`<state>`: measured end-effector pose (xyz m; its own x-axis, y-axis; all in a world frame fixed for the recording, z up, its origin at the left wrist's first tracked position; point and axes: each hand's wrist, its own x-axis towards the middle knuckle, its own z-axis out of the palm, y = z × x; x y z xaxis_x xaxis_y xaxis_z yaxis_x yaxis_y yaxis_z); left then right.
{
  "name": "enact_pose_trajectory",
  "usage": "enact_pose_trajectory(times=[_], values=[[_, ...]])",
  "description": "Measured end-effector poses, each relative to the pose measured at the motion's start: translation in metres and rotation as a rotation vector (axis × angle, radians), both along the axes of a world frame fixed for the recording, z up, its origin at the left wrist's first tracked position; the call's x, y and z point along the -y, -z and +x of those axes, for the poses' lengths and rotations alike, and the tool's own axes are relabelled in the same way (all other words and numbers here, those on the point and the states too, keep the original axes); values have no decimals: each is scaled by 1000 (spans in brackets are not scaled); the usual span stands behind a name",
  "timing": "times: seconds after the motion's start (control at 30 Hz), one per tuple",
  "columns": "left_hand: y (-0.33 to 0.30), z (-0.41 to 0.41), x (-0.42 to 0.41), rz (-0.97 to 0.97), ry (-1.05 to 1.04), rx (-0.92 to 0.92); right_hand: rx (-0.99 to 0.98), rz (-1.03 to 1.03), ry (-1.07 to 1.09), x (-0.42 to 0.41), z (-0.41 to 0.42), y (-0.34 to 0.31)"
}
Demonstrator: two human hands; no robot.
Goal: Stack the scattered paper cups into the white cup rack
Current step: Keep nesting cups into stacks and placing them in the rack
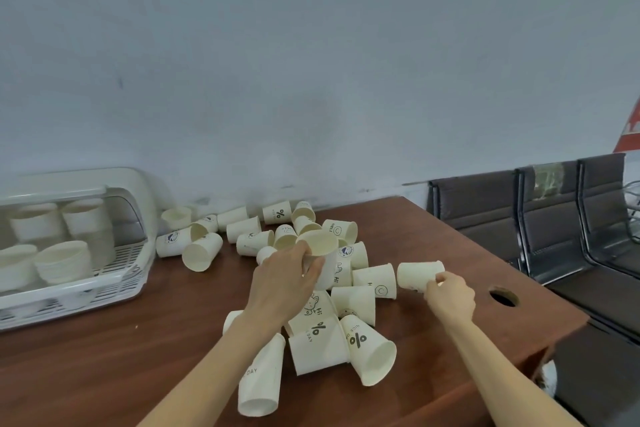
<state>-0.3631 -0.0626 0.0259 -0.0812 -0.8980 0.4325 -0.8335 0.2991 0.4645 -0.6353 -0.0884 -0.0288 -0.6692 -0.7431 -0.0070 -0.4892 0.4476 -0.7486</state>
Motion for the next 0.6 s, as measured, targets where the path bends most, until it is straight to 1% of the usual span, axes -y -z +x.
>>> enact_pose_trajectory(times=[0.1,0.2,0.33,0.43,0.6], values=[[-1,7,-2,5,2,-5,-79,-81,-3,-4,10,-15],[-2,19,-6,-6,-2,-7,-149,-138,-62,-3,21,-27],[-5,38,-10,-7,-24,-4,-287,-230,-167,-1,43,-41],[-7,55,-12,-13,-23,-18,-331,-313,-245,2,65,-50],[-10,83,-21,-33,-68,-4,-415,-389,-391,6,108,-59]])
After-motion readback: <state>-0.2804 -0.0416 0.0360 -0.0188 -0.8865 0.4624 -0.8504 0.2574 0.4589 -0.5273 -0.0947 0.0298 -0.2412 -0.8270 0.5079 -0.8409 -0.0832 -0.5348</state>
